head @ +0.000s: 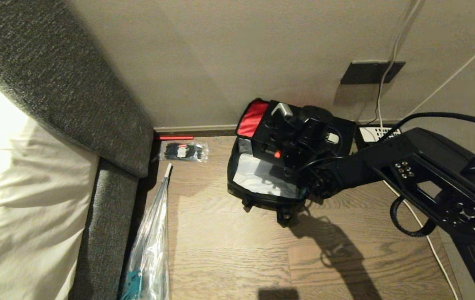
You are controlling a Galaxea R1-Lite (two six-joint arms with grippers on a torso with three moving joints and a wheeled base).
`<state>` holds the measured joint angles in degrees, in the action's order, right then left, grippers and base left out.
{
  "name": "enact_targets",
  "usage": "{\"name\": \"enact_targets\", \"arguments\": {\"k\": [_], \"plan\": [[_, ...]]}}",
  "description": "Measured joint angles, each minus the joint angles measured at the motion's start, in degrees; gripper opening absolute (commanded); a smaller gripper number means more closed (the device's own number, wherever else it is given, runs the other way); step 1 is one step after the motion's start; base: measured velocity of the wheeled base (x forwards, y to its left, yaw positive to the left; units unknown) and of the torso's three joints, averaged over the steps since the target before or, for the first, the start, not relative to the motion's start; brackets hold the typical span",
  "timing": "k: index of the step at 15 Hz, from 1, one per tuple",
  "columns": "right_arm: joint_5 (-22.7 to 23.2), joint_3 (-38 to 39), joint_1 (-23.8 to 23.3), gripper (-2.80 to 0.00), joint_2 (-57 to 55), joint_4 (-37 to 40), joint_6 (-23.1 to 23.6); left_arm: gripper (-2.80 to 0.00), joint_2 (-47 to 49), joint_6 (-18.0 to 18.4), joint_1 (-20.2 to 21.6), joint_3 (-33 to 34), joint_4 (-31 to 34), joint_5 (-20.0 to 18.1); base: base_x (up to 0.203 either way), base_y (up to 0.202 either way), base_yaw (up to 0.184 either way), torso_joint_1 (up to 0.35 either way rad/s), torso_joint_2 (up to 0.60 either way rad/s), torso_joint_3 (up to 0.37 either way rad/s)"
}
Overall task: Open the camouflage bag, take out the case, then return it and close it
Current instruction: Release the handle
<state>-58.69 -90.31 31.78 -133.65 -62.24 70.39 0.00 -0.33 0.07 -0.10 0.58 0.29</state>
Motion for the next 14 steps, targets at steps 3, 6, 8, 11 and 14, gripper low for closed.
{"name": "enact_targets", "arguments": {"k": [3,6,8,11,14], "plan": [[0.1,2.8,-1.4,-2.8,1.8,-1.1,-0.1,-2.8,0.0,0.0,0.0,0.0,0.0,0.0,0.0,0.0,0.0,0.0,0.0,0.0],[0.1,4.8,-3.3,-2.8,3.3,-1.8,-0.1,-2.8,0.0,0.0,0.0,0.0,0.0,0.0,0.0,0.0,0.0,0.0,0.0,0.0],[0.1,5.8,-4.3,-2.8,4.0,-2.4,-0.1,-2.8,0.0,0.0,0.0,0.0,0.0,0.0,0.0,0.0,0.0,0.0,0.0,0.0],[0.1,7.0,-5.5,-2.8,4.9,-2.7,-0.1,-2.8,0.0,0.0,0.0,0.0,0.0,0.0,0.0,0.0,0.0,0.0,0.0,0.0],[0.2,8.5,-7.2,-2.8,5.6,-3.4,-0.2,-2.8,0.0,0.0,0.0,0.0,0.0,0.0,0.0,0.0,0.0,0.0,0.0,0.0]]}}
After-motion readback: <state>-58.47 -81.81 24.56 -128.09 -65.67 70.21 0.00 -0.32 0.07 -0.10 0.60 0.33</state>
